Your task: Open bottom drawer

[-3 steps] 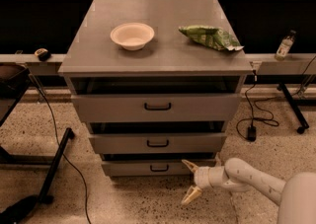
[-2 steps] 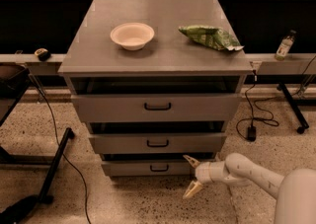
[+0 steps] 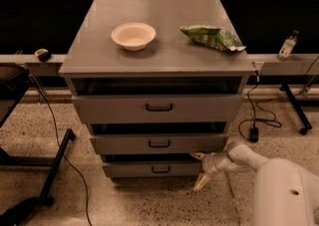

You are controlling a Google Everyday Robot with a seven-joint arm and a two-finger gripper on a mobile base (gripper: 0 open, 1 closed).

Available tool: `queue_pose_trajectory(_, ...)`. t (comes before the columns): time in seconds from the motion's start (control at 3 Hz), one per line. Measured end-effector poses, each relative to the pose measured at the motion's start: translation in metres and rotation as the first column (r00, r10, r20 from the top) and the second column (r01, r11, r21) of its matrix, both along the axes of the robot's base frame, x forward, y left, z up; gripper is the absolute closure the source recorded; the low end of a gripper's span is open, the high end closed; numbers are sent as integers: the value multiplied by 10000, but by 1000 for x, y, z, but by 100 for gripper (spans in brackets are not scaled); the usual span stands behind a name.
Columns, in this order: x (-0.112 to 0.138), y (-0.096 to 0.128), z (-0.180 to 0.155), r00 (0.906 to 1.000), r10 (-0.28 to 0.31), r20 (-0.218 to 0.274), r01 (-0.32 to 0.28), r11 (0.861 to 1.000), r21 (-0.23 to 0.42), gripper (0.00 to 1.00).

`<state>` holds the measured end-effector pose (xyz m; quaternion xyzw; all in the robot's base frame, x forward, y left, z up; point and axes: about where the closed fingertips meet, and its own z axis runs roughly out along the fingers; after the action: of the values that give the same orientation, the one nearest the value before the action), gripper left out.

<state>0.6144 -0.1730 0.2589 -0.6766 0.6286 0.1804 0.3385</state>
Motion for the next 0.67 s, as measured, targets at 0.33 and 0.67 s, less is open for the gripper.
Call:
queue_pose_trajectory(0.33,7,-8,-23,10000,59,33,-55,9943,-1069,0)
queue_pose_trajectory(0.67,9,-9,-25,10000,23,81,-13,9934,-1149,0)
